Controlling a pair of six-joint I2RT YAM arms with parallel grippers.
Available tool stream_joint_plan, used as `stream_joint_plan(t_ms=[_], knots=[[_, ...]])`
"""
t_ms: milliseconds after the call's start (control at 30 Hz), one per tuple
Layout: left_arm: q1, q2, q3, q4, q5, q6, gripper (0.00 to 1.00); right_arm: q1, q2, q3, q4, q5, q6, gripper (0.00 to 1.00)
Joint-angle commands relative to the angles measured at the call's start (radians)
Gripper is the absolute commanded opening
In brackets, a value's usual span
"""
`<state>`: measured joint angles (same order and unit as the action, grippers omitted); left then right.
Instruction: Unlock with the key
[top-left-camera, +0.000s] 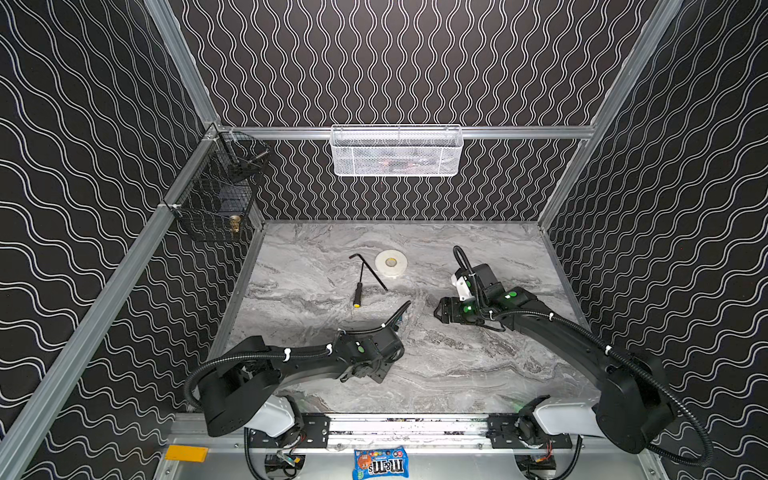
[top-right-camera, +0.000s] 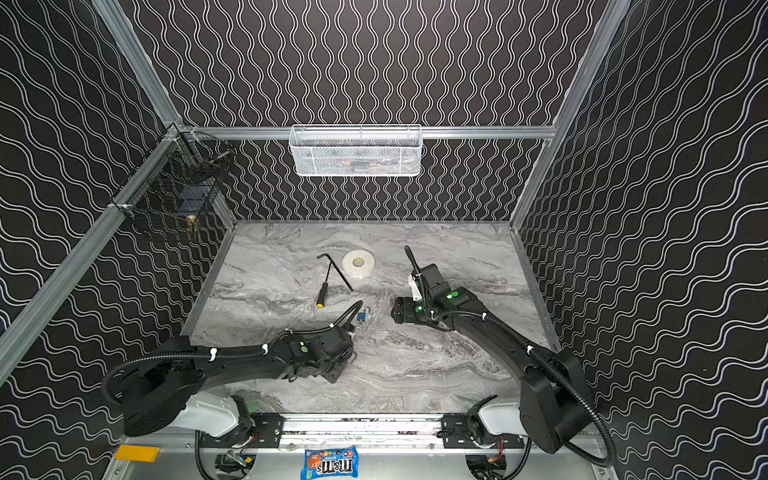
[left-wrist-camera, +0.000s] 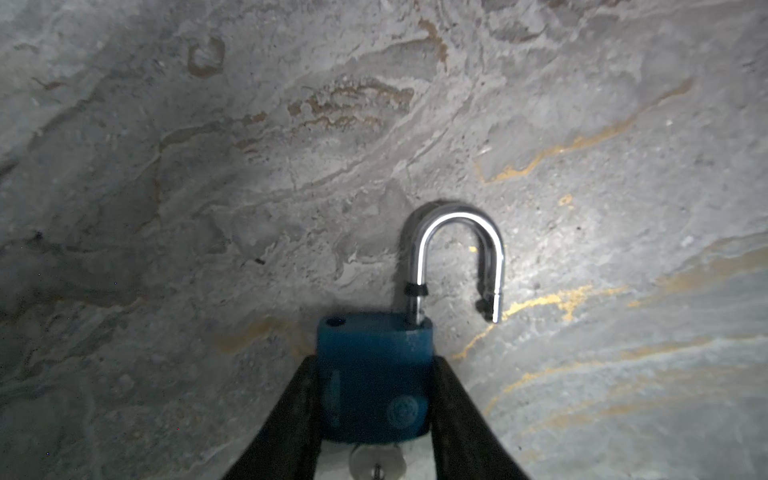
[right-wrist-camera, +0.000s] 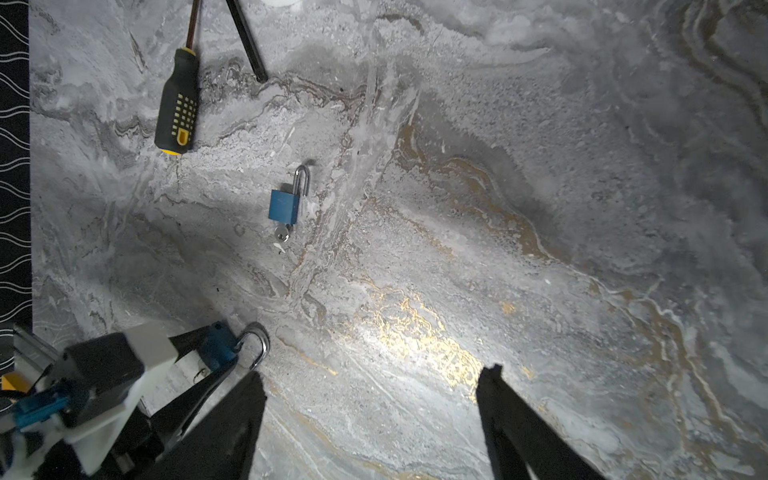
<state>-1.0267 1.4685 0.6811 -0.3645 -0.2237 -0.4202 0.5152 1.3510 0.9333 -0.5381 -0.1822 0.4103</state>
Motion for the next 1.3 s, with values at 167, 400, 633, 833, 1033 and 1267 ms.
stream_joint_plan(t_ms=[167, 400, 633, 833, 1033, 1267], knots=[[0.0, 0.059, 0.014, -0.026, -0.021, -0.028, 0.55, -0.015, 0.002, -0.024, 0.042, -0.038, 0.002, 0.82], [0.001, 0.067, 0.021, -0.033, -0.015, -0.027, 0.76, -0.038, 0.015, -0.008, 0.033, -0.06, -0.01, 0.82], [0.003, -0.011, 0.016, -0.018, -0.004, -0.044, 0.98, -0.068, 0.006, 0.017, 0.041, -0.057, -0.011, 0.83], [0.094, -0.168, 0.094, 0.064, -0.048, -0.074, 0.99, -0.198, -0.064, 0.007, 0.198, 0.197, 0.031, 0.99], [0.39, -0.309, 0.082, 0.025, -0.55, -0.063, 0.98, -0.444, -0.108, -0.275, 0.632, 0.639, 0.021, 0.99], [0.827, -0.23, -0.273, 0.776, -0.467, 0.272, 0.99, -0.568, 0.059, -0.55, 1.313, 0.612, -0.207, 0.99]])
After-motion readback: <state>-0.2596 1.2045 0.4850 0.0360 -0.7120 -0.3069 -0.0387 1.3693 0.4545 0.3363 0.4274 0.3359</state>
